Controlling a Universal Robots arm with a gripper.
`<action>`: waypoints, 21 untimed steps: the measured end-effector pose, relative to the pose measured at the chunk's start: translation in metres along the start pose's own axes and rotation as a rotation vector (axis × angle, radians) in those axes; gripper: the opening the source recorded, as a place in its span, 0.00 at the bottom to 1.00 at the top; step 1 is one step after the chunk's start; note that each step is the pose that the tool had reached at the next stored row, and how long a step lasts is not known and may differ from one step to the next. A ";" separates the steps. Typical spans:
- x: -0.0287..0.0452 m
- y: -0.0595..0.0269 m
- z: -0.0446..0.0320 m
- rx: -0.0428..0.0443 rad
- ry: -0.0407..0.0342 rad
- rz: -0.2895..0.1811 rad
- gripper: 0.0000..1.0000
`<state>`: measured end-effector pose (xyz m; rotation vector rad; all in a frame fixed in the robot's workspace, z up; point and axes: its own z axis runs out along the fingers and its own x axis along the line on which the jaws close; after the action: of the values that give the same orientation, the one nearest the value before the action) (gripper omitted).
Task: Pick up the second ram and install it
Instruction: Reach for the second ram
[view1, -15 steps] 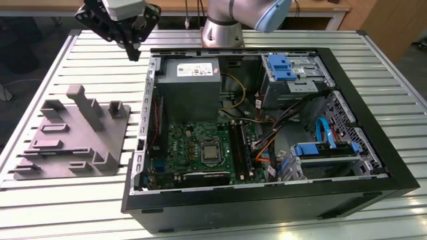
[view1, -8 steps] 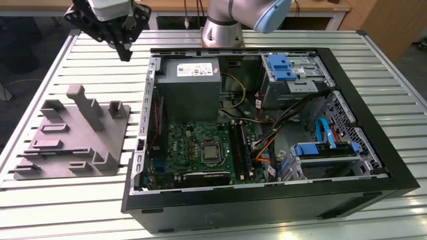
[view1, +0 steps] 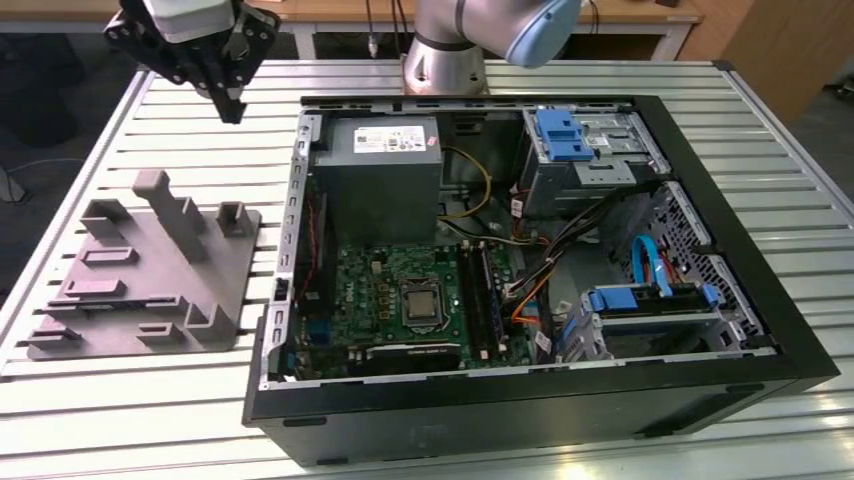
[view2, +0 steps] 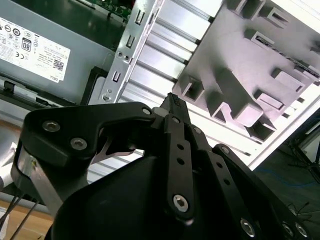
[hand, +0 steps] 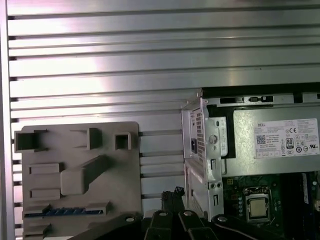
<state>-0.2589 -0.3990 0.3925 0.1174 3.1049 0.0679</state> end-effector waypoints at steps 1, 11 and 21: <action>0.0023 -0.0002 0.0000 -0.0001 -0.0001 0.000 0.10; 0.0231 -0.0018 -0.0004 0.0000 0.0000 0.000 0.10; 0.0438 -0.0034 -0.0005 0.0000 -0.0001 0.000 0.10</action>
<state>-0.3028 -0.3990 0.3915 0.1174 3.1048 0.0679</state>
